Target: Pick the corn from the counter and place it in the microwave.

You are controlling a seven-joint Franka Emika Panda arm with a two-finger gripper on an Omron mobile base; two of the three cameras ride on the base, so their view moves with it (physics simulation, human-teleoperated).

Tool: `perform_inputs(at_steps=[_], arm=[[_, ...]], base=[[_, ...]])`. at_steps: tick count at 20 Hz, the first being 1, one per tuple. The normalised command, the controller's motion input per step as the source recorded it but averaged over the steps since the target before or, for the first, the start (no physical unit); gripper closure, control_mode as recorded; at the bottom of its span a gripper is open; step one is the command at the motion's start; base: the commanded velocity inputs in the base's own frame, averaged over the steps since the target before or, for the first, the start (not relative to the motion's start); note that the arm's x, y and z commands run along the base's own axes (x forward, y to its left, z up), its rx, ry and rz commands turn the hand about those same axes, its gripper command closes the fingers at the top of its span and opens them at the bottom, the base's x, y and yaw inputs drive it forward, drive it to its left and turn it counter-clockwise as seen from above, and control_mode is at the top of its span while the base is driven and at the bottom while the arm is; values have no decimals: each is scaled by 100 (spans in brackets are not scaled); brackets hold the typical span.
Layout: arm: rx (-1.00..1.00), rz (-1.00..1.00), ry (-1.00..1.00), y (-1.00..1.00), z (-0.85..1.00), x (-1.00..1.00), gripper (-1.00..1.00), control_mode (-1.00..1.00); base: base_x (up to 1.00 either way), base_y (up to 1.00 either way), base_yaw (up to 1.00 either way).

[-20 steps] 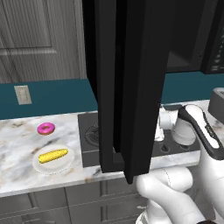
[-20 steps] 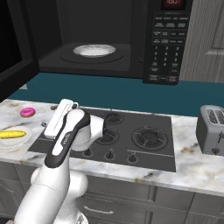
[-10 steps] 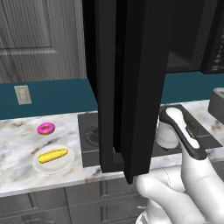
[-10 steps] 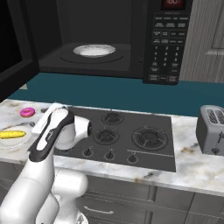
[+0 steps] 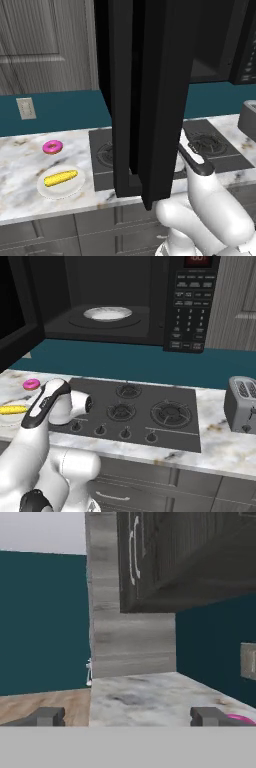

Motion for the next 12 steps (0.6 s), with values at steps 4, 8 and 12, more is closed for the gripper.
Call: perform_inputs(at_steps=[4, 8, 12], arm=[[0, 1, 17, 27, -50, 31, -100, -100], [-1, 4, 9, 29, -41, 30, -100, -100], [-6, 14, 1, 26, -31, 17, -100, -100]], base=[[0, 0, 0], [0, 0, 0], [0, 0, 0]])
